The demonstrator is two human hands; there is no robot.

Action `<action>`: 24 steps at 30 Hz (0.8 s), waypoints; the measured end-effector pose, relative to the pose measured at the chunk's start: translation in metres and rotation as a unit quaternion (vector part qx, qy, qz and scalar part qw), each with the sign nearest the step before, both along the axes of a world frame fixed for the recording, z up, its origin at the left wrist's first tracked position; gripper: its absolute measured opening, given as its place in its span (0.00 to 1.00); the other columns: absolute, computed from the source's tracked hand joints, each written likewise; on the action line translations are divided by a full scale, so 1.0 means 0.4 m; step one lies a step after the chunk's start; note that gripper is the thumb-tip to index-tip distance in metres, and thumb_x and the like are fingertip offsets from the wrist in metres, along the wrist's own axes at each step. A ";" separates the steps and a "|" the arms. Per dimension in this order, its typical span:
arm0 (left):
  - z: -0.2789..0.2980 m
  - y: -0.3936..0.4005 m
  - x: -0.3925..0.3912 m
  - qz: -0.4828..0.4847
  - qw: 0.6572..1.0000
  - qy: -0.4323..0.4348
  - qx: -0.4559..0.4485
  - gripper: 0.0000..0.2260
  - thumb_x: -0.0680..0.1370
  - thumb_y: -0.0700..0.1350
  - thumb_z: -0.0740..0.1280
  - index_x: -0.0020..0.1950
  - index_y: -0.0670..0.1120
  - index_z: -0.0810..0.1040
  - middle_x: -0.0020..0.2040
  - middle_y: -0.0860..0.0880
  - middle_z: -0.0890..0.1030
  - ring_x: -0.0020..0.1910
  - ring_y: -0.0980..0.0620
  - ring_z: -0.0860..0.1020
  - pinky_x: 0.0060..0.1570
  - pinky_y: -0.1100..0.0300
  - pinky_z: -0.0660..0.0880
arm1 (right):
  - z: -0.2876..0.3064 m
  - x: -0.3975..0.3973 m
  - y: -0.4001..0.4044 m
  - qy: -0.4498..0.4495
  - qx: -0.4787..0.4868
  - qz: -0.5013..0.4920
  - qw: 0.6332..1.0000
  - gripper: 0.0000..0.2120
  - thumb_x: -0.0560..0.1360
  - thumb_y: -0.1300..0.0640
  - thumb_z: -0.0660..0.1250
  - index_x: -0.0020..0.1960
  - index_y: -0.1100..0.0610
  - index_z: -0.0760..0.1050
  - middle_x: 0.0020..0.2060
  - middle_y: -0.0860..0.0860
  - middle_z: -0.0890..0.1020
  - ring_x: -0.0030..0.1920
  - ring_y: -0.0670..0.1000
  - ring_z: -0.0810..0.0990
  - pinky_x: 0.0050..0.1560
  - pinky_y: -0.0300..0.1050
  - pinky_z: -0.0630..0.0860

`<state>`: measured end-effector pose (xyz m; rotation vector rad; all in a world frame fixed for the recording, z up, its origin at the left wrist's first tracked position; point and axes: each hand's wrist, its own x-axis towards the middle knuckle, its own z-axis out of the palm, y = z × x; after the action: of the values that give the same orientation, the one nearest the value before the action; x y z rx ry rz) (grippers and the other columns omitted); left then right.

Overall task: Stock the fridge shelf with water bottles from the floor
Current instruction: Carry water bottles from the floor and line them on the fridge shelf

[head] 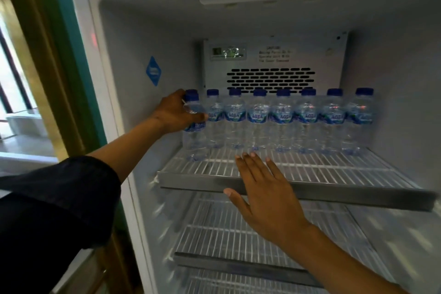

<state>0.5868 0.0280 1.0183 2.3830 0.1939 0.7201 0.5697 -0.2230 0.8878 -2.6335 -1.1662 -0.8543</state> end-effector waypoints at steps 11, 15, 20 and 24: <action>0.067 0.013 0.011 0.026 0.984 0.085 0.156 0.31 0.68 0.55 0.77 0.65 0.44 0.70 0.56 0.48 0.74 0.51 0.49 0.73 0.48 0.58 0.70 | -0.009 0.006 0.006 -0.016 0.031 -0.004 0.999 0.31 0.79 0.38 0.49 0.69 0.60 0.72 0.67 0.56 0.75 0.69 0.54 0.71 0.71 0.53 0.59; 0.111 0.014 0.008 0.048 0.965 0.124 0.226 0.29 0.69 0.55 0.77 0.63 0.42 0.73 0.57 0.44 0.76 0.50 0.48 0.73 0.48 0.58 0.70 | -0.009 0.008 0.005 -0.027 0.032 -0.003 0.999 0.31 0.79 0.39 0.50 0.68 0.60 0.73 0.66 0.56 0.76 0.68 0.55 0.72 0.71 0.54 0.60; 0.105 0.007 0.022 0.098 0.949 0.137 0.265 0.27 0.69 0.56 0.76 0.59 0.41 0.73 0.57 0.42 0.76 0.50 0.46 0.75 0.47 0.55 0.73 | -0.015 0.012 0.007 -0.033 0.036 -0.003 0.999 0.31 0.79 0.39 0.50 0.68 0.60 0.73 0.65 0.57 0.76 0.68 0.55 0.72 0.71 0.55 0.60; 0.100 0.005 0.036 0.121 0.942 0.148 0.275 0.29 0.70 0.57 0.75 0.62 0.41 0.72 0.59 0.41 0.74 0.54 0.43 0.76 0.49 0.54 0.74 | -0.019 0.016 0.006 -0.042 0.035 -0.005 0.998 0.30 0.79 0.39 0.51 0.67 0.60 0.73 0.65 0.56 0.76 0.68 0.55 0.72 0.71 0.55 0.60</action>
<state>0.6012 0.0299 1.0584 3.0426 0.4710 0.5708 0.5759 -0.2205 0.8801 -2.5726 -1.1208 -0.9981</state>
